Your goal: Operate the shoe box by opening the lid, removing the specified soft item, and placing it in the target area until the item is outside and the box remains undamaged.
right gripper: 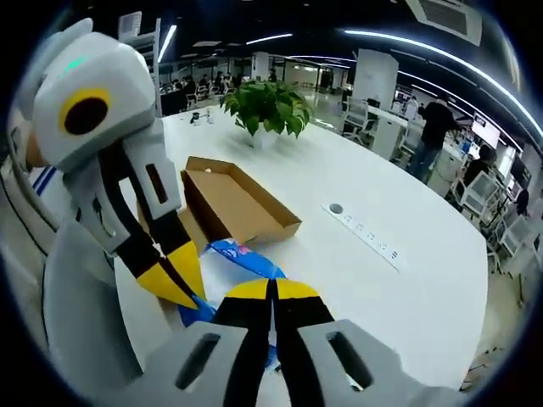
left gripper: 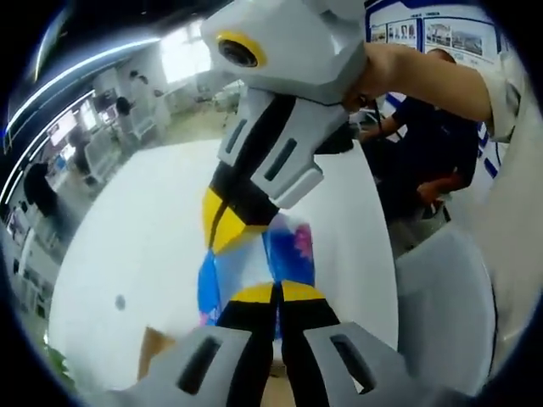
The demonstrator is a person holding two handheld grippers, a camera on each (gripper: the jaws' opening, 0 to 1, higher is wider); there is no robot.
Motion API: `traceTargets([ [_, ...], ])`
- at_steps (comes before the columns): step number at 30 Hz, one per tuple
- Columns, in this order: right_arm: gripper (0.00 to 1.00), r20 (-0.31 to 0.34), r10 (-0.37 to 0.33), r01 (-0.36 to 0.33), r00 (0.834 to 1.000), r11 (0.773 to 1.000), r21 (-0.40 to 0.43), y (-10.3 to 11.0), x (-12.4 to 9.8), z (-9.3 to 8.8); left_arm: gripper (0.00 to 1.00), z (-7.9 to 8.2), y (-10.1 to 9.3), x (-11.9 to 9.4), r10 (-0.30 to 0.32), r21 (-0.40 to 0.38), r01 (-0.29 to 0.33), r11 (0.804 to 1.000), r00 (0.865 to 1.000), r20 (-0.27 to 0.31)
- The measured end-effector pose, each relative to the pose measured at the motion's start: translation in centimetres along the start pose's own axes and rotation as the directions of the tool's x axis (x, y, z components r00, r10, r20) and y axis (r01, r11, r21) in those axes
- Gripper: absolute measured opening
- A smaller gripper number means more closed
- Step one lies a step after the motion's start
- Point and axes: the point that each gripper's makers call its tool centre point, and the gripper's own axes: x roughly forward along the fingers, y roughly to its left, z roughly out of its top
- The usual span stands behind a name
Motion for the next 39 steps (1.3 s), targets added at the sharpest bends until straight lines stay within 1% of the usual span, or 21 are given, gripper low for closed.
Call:
traceTargets([
  [5,0.0,-0.013,-0.004,0.004,1.0,1.0,0.016,-1.0,-0.7,-1.1,0.0,1.2,-0.3,1.4,-0.025,0.007,0.025,1.0,1.0,0.006],
  [6,0.0,-0.02,-0.011,0.011,1.0,1.0,0.02,-1.5,-0.8,-1.7,0.0,1.4,-0.4,1.8,-0.033,0.009,0.033,0.999,0.999,0.007],
  [13,0.0,-0.038,-0.026,0.027,0.999,0.999,0.043,-3.4,-1.7,-3.5,0.0,3.0,-0.7,4.4,-0.068,0.028,0.068,0.997,0.998,0.014],
  [17,0.0,-0.045,-0.031,0.033,0.999,0.998,0.059,-4.7,-2.3,-4.7,0.0,3.6,-0.7,5.6,-0.086,0.032,0.086,0.996,0.996,0.011],
  [22,0.0,-0.069,-0.043,0.048,0.997,0.996,0.075,-6.1,-3.0,-6.4,0.0,4.5,-1.0,7.5,-0.122,0.046,0.122,0.991,0.993,-0.002],
  [27,0.0,-0.09,-0.055,0.063,0.994,0.993,0.098,-7.6,-3.3,-7.9,0.0,5.3,-1.1,9.3,-0.144,0.053,0.145,0.988,0.989,-0.009],
  [31,0.0,-0.105,-0.061,0.072,0.993,0.991,0.109,-8.3,-3.5,-8.9,0.0,5.8,-1.2,10.5,-0.162,0.059,0.162,0.985,0.987,-0.015],
  [39,0.0,-0.13,-0.058,0.075,0.99,0.989,0.128,-9.5,-3.6,-10.7,0.0,6.2,-1.2,12.7,-0.185,0.057,0.186,0.981,0.983,-0.015],
])
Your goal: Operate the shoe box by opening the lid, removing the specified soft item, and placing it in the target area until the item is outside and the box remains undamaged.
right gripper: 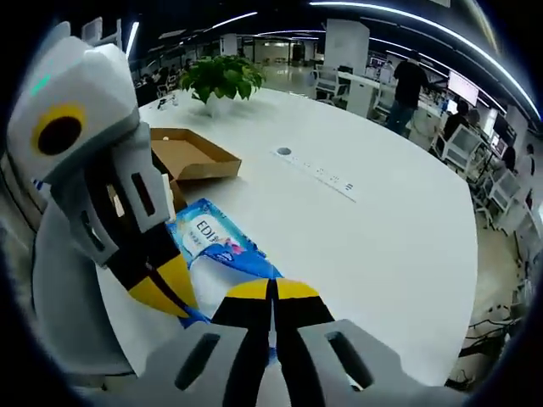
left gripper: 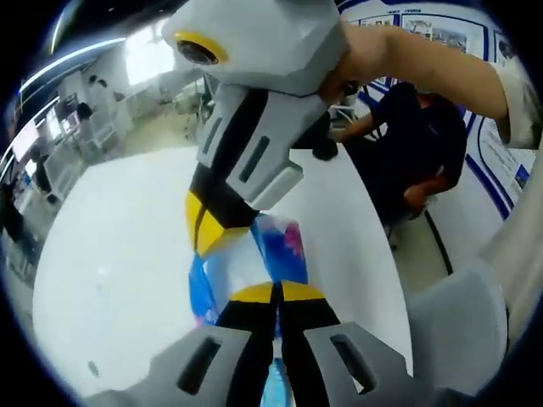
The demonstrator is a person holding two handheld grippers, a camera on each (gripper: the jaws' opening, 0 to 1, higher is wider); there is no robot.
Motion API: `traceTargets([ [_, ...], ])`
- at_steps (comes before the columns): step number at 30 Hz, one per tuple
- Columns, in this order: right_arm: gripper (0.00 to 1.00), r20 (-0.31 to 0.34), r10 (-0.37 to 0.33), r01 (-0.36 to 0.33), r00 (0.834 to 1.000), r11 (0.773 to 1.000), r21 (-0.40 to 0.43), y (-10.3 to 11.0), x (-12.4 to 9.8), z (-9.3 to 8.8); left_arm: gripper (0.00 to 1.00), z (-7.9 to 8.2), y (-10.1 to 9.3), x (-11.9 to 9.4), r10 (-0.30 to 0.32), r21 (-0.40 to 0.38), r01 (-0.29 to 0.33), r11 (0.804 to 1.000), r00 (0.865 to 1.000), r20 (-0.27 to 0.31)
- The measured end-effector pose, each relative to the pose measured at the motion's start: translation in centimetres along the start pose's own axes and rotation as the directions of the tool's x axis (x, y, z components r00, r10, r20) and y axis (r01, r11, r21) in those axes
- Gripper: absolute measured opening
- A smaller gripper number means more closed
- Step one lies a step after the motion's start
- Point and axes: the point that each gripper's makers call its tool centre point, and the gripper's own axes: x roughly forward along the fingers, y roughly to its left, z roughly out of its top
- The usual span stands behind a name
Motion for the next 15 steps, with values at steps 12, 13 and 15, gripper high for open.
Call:
traceTargets([
  [12,0.0,-0.025,-0.01,0.01,1.0,1.0,0.013,-2.1,0.6,-1.3,0.0,0.7,1.1,2.6,-0.031,-0.02,0.032,0.999,0.999,0.016],
  [13,0.0,-0.026,-0.011,0.011,1.0,1.0,0.015,-2.3,0.6,-1.4,0.0,0.8,1.1,2.8,-0.035,-0.022,0.036,0.999,0.999,0.019],
  [15,0.0,-0.029,-0.016,0.016,0.999,1.0,0.019,-2.7,0.6,-1.6,0.0,1.0,1.2,3.2,-0.041,-0.026,0.042,0.999,0.999,0.022],
])
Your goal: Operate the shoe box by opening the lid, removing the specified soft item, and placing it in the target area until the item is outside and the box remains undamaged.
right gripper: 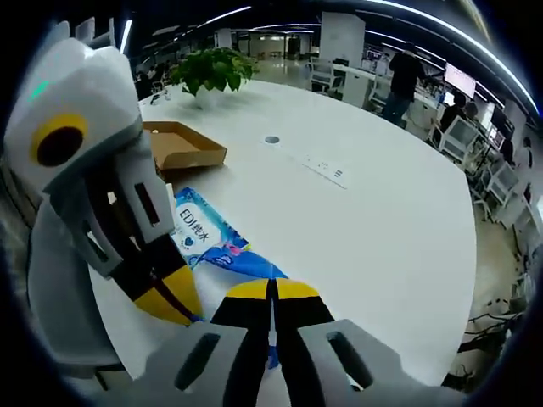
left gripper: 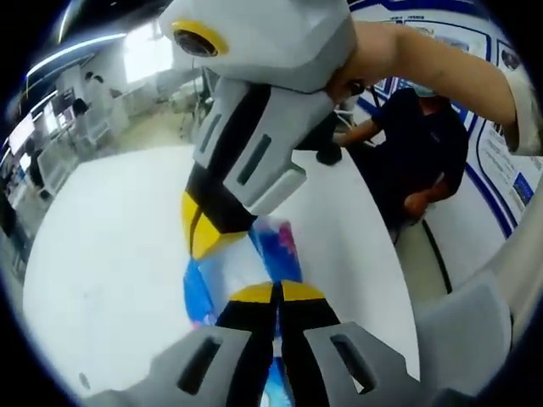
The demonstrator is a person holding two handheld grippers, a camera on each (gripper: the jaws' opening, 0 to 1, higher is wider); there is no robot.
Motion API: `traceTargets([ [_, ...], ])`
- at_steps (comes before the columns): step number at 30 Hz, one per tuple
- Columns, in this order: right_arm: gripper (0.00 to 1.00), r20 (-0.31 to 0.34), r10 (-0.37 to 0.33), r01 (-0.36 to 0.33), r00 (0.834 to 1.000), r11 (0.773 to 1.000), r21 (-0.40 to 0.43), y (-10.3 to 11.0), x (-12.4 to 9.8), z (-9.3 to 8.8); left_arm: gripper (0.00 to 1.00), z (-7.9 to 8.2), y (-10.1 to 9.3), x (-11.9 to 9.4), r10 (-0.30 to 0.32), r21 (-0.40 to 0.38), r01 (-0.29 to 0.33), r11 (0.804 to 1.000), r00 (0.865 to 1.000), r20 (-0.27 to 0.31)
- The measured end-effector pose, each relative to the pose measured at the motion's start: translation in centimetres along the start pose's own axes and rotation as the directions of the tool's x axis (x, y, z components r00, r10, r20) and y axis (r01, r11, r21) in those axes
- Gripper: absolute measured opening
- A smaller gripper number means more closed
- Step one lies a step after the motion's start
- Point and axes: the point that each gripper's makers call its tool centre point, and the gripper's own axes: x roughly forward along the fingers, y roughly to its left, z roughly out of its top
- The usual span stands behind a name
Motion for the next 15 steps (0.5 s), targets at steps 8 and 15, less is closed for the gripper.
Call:
traceTargets([
  [8,0.0,-0.015,-0.013,0.013,1.0,1.0,0.017,-1.1,0.5,-1.4,0.0,0.0,0.6,1.7,-0.02,-0.01,0.02,1.0,1.0,-0.008],
  [15,0.0,-0.035,-0.018,0.019,0.999,1.0,0.025,-1.5,1.7,-2.5,0.0,-0.6,1.0,3.3,-0.038,-0.019,0.037,0.999,0.999,-0.02],
])
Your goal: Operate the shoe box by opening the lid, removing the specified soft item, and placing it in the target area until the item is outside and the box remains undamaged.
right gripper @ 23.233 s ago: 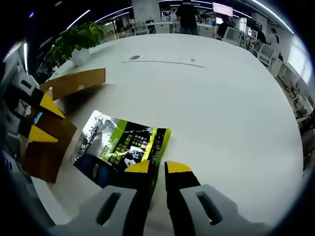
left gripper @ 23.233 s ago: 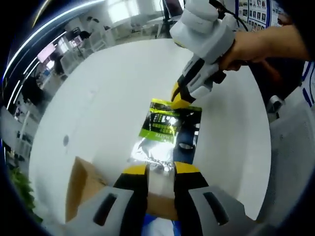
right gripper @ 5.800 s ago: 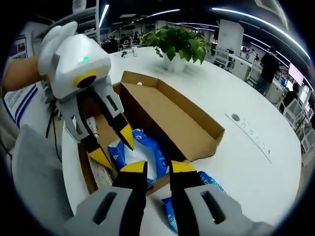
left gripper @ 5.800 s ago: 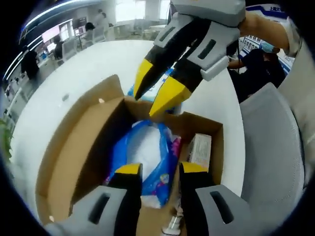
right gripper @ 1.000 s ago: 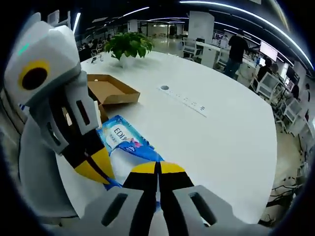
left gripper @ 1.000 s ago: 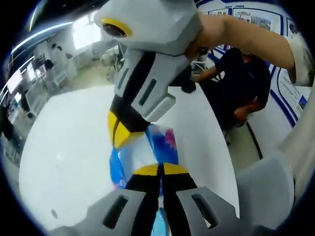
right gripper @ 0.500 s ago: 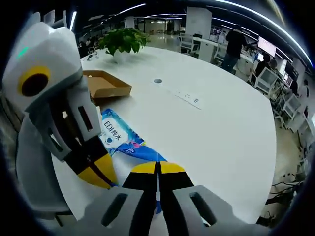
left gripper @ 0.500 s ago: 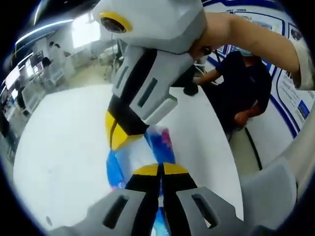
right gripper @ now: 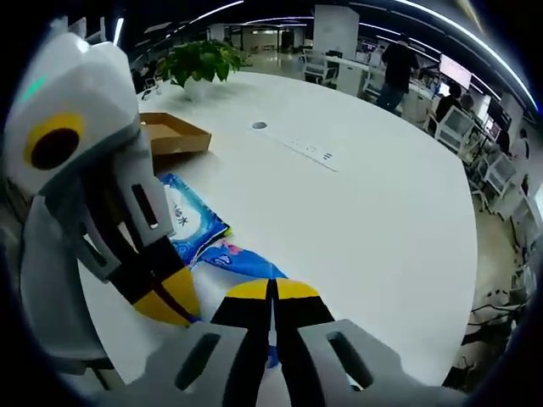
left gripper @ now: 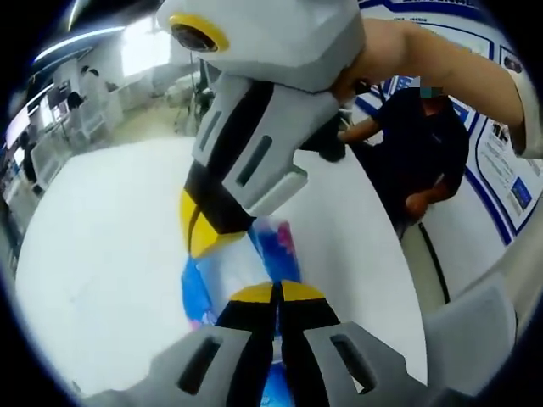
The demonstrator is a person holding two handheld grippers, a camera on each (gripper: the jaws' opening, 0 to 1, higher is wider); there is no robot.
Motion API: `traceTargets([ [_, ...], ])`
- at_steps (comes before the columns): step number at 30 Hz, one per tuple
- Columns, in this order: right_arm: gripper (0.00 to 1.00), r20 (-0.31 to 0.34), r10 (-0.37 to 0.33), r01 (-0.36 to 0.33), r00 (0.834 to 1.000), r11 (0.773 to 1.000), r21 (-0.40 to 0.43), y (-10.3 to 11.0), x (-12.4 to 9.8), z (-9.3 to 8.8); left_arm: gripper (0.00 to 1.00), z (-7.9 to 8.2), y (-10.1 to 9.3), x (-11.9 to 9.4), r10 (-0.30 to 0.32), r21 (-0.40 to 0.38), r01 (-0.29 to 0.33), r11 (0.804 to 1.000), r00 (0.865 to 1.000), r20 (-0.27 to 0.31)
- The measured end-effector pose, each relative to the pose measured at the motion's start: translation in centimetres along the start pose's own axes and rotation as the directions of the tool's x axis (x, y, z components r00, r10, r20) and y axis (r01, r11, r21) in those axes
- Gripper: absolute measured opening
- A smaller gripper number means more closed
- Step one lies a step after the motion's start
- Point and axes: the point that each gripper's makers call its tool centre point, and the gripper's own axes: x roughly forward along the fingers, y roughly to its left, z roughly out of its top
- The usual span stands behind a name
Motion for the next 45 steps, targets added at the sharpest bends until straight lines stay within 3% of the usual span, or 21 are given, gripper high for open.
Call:
traceTargets([
  [6,0.0,-0.02,0.008,-0.008,1.0,1.0,0.009,-0.6,1.5,-1.2,0.0,-1.2,0.5,1.0,-0.012,-0.02,0.012,1.0,1.0,-0.017],
  [22,0.0,-0.027,0.015,-0.014,1.0,1.0,0.015,-0.9,3.3,-1.7,0.0,-3.1,1.2,2.2,-0.021,-0.075,0.019,0.997,0.999,-0.025],
  [45,0.0,-0.037,-0.001,0.001,0.999,1.0,0.01,-1.1,3.0,-2.1,0.0,-3.3,0.6,2.6,-0.041,-0.084,0.038,0.996,0.999,-0.034],
])
